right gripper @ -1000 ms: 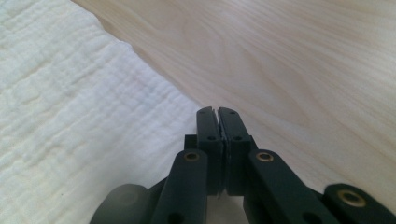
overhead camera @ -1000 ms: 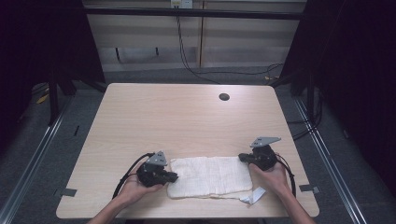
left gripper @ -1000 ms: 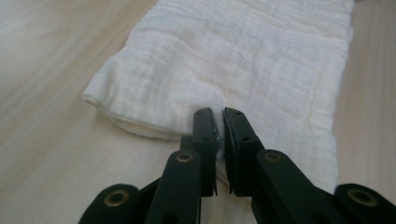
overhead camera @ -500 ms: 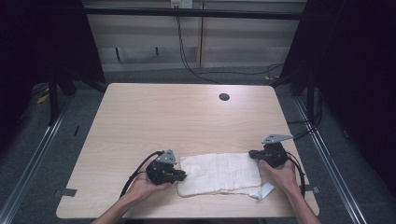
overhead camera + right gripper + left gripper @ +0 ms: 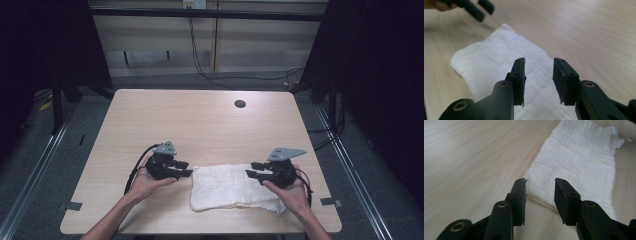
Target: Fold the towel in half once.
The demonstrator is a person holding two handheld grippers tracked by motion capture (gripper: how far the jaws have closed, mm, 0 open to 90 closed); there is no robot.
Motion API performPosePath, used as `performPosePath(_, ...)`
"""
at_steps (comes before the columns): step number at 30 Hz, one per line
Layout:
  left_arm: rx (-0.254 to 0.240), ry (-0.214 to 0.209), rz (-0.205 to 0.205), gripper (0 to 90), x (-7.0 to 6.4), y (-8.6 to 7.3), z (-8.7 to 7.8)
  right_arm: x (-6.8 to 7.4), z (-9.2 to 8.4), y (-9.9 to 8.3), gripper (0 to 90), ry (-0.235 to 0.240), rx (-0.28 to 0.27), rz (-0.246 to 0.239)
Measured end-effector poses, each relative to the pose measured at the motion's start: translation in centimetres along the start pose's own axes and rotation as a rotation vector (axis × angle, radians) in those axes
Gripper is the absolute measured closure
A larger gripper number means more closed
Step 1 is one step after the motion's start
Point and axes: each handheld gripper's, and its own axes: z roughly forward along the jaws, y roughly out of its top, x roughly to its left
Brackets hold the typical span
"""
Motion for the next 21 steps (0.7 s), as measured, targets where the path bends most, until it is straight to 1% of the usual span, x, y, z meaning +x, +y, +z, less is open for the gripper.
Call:
performPosePath(1, -0.002, -0.001, -0.003, 61.4, 0.2, 0.2, 0.2, 1.2, 0.8, 0.4, 62.2, 0.025, 0.018, -0.02)
performPosePath(2, 0.002, -0.014, 0.005, 63.1, 0.4, 0.3, 0.3, 1.7, 1.2, 0.6, 61.8, 0.037, 0.023, -0.03)
performPosePath(3, 0.01, -0.012, 0.013, 64.3, 0.6, 0.5, 0.7, 2.3, 1.6, 0.8, 61.0, 0.049, 0.029, -0.043)
performPosePath(4, 0.014, 0.003, 0.006, 64.5, 0.8, 0.6, 0.9, 2.9, 2.1, 1.1, 60.0, 0.061, 0.034, -0.052)
performPosePath(5, -0.001, -0.006, -0.01, 65.2, 1.1, 0.6, 1.3, 3.4, 2.6, 1.4, 59.8, 0.079, 0.035, -0.051)
performPosePath(6, 0.002, -0.013, -0.018, 66.5, 1.3, 0.5, 1.6, 3.9, 3.1, 1.7, 59.8, 0.094, 0.038, -0.054)
performPosePath(7, 0.01, -0.015, -0.019, 66.9, 1.4, 0.5, 2.0, 4.4, 3.6, 2.0, 60.2, 0.106, 0.044, -0.069)
performPosePath(9, 0.004, -0.025, -0.023, 67.2, 1.5, 0.5, 2.4, 5.3, 4.8, 2.3, 62.3, 0.146, 0.066, -0.081)
performPosePath(12, -0.01, -0.03, -0.026, 66.2, 1.3, 0.6, 2.3, 7.0, 6.6, 2.5, 60.8, 0.209, 0.1, -0.106)
performPosePath(13, -0.003, -0.018, -0.016, 65.3, 1.3, 0.6, 2.2, 7.4, 7.0, 2.6, 59.8, 0.224, 0.111, -0.108)
performPosePath(14, -0.004, -0.01, -0.023, 63.7, 1.4, 0.6, 2.1, 7.9, 7.6, 2.6, 59.3, 0.246, 0.126, -0.12)
performPosePath(15, -0.004, -0.007, -0.027, 61.5, 1.4, 0.5, 2.0, 8.5, 8.2, 2.7, 59.2, 0.255, 0.143, -0.143)
performPosePath(16, -0.007, 0.011, -0.028, 60.7, 1.5, 0.5, 1.7, 8.8, 8.5, 2.9, 59.2, 0.267, 0.144, -0.145)
performPosePath(18, -0.012, 0.02, -0.032, 58.9, 1.7, 0.4, 1.4, 9.6, 9.4, 3.3, 59.2, 0.297, 0.143, -0.159)
performPosePath(21, -0.013, 0.038, -0.04, 57.8, 2.0, 0.3, 1.2, 10.4, 10.3, 3.3, 58.8, 0.313, 0.16, -0.181)
